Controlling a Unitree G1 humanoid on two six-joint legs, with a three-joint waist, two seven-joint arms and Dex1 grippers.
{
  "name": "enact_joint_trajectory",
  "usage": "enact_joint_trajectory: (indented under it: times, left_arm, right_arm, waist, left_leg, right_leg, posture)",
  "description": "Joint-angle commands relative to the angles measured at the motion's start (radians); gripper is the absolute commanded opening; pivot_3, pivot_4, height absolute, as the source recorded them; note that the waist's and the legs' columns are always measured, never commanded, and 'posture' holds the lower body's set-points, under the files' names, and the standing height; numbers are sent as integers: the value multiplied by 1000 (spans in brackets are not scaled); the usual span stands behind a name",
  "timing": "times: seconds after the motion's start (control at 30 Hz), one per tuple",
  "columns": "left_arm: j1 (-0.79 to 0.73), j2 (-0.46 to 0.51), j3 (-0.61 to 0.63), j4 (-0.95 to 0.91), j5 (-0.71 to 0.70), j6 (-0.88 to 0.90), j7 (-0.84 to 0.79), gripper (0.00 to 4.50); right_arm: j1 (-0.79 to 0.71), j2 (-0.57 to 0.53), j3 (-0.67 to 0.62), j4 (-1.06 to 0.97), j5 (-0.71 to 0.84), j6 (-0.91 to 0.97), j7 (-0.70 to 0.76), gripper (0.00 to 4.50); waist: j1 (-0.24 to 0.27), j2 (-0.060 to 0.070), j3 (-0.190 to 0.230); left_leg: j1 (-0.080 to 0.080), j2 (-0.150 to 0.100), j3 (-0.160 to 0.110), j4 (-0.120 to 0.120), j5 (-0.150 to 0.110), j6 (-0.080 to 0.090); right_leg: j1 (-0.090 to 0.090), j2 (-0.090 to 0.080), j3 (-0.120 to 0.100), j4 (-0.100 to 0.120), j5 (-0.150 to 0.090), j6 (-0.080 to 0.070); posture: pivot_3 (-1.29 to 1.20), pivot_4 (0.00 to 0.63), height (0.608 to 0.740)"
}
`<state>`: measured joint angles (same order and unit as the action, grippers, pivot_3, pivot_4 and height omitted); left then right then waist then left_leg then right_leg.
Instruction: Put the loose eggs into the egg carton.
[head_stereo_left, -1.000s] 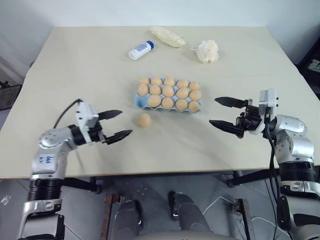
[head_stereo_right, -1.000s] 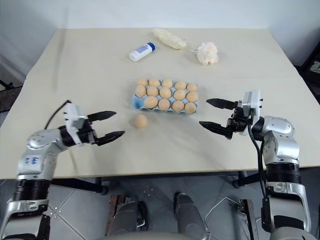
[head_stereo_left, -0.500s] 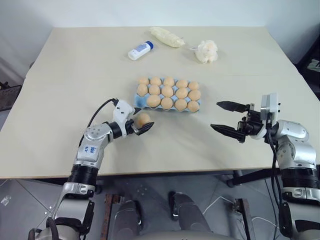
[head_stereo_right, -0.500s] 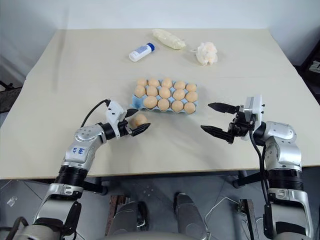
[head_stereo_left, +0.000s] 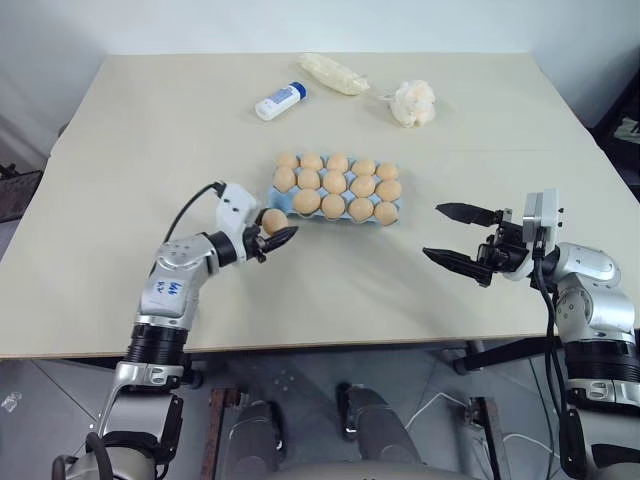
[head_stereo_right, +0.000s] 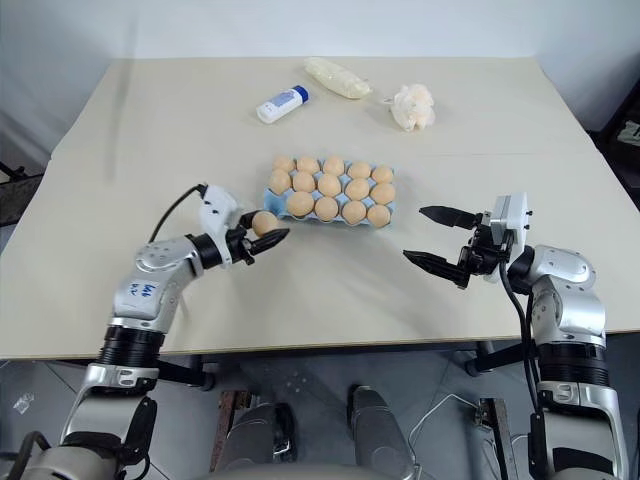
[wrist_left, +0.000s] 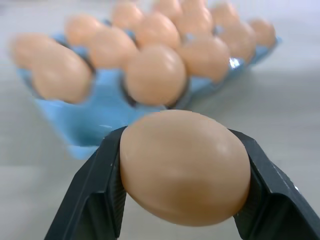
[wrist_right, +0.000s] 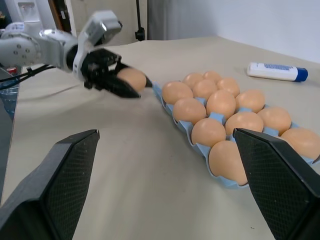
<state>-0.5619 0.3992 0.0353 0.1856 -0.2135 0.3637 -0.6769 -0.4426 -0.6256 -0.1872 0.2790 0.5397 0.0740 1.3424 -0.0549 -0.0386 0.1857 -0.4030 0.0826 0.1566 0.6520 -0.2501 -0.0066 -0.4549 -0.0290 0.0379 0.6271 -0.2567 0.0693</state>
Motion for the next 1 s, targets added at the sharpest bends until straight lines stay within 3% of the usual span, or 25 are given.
enact_joint_trajectory:
  times: [0.03,0.37,0.6,0.83,1.0]
  left_arm:
    - [-84,5,81,-9,-68,-47,-2,2286]
    - [-299,-44,85,416,-37,-243,-28,2283]
    - [-369,-68,60,607,12,-333,-31,2283]
    - [-396,-57,49,654,48,-360,-23,4468]
    - [-401,-43,63,607,0,-292,-119,4468]
  right_arm:
    - [-5,-16,-33,-21,24,-9,10,4500]
    - [-24,-7,-22,-8,12,-9,8,4500]
    - [3,-13,-33,-32,17,-3,-1,4500]
    - [16,-19,-40,-40,17,0,-8,4500]
    - [-5,-20,-31,-27,10,2,-5,4500]
  waist:
    - [1,0,0]
    - [2,0,0]
    - [1,0,0]
    - [2,0,0]
    - [1,0,0]
  left_leg:
    - [0,0,0,0,0,0]
    - [2,-1,0,0,0,0]
    - [1,0,1,-2,-1,-1]
    - [0,0,1,-2,-1,-1]
    - [0,0,3,-1,-1,-1]
  right_leg:
    - [0,0,0,0,0,0]
    - [4,0,-2,-3,0,0]
    - [3,0,-3,-5,0,0]
    - [3,0,-3,-5,0,0]
    - [3,0,-4,-5,0,0]
  posture:
    - [0,150,740]
    - [0,150,740]
    - [0,150,740]
    - [0,150,740]
    - [0,150,740]
